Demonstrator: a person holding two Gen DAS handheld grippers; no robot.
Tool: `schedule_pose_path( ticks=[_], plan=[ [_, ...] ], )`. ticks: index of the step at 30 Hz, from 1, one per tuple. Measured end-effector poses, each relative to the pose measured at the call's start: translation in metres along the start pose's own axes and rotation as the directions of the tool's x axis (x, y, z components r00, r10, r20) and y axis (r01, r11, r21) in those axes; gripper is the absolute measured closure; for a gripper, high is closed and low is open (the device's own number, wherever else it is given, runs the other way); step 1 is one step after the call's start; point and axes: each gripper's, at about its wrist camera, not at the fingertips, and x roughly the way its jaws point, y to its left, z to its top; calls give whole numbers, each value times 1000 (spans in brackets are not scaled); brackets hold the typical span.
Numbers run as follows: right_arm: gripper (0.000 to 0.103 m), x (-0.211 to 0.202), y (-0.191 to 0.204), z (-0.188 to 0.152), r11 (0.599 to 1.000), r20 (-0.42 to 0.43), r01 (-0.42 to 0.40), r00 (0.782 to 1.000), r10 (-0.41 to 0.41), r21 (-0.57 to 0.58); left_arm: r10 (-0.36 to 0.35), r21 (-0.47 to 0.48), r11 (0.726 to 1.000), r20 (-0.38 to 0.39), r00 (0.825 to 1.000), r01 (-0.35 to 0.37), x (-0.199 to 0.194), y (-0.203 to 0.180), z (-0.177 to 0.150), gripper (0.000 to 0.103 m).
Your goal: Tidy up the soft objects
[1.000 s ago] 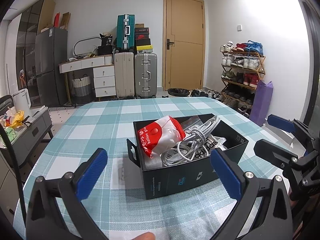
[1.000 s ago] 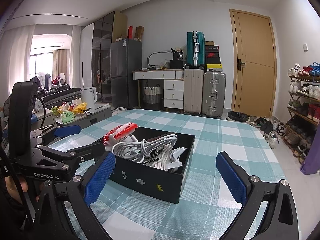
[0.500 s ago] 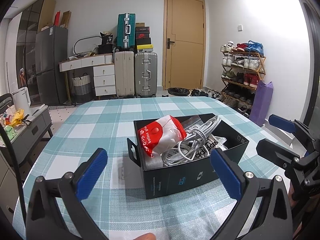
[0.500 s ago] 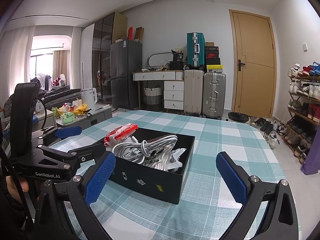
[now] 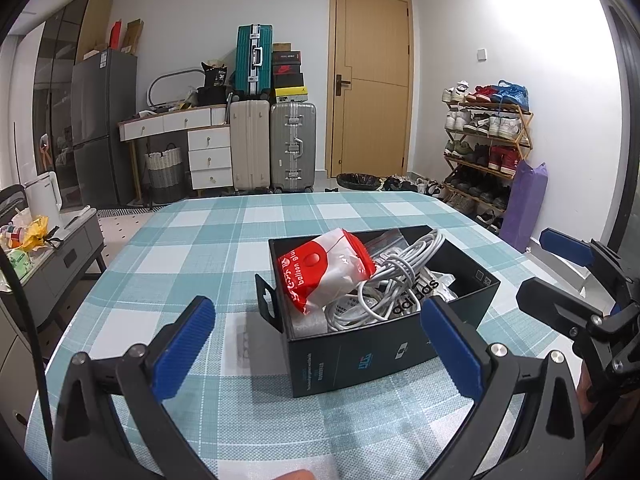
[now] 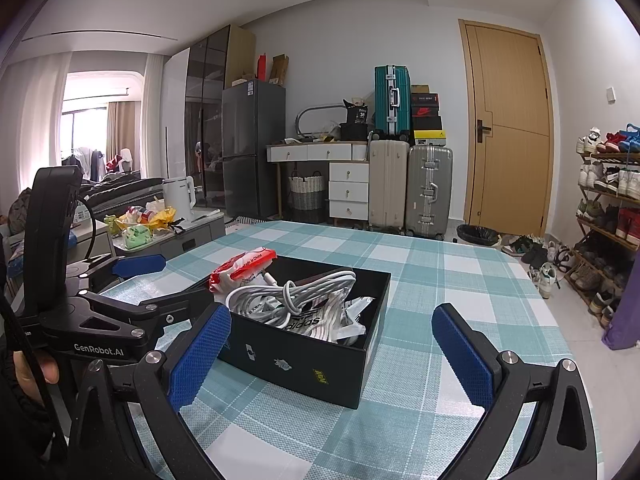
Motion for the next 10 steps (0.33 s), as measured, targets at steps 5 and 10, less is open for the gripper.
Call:
schedule_pose_path(
  ticks=[5,10],
  plan=[
    [1,0,0,0,1000,-2,-1,1000,1,0,-1,-1,1000,3,1000,1,0,1,0,0],
    [1,0,0,0,1000,-1,-1,1000,1,1,1,3,1000,13,1000,-1,-1,0,0,0]
  ],
)
